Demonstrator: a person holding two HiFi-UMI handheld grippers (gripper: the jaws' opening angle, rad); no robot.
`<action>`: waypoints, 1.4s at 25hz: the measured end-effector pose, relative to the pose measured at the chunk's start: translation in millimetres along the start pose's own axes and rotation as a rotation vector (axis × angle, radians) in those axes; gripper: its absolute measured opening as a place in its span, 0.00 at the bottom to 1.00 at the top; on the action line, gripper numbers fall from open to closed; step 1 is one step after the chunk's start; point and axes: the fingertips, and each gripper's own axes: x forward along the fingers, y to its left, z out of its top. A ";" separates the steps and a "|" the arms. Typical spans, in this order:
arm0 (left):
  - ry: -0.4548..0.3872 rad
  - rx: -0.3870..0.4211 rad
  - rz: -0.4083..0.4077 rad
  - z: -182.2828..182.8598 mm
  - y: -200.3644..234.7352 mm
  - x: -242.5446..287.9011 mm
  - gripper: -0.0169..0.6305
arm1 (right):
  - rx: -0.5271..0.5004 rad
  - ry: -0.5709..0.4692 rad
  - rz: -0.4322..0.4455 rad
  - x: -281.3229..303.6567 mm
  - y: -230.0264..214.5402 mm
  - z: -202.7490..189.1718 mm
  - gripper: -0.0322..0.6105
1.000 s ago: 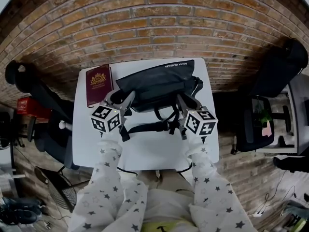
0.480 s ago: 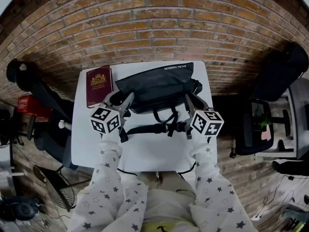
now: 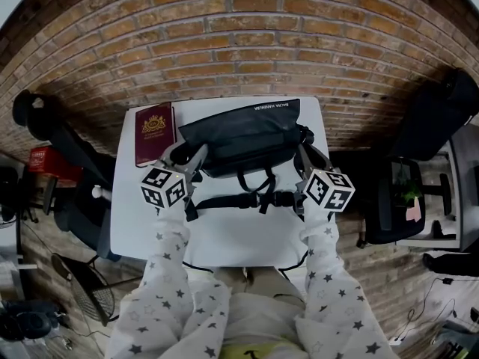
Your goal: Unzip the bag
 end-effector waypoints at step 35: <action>-0.084 -0.025 0.170 5.5 -10.2 -29.7 0.33 | -0.205 -0.043 0.003 -21.5 -21.8 25.4 0.19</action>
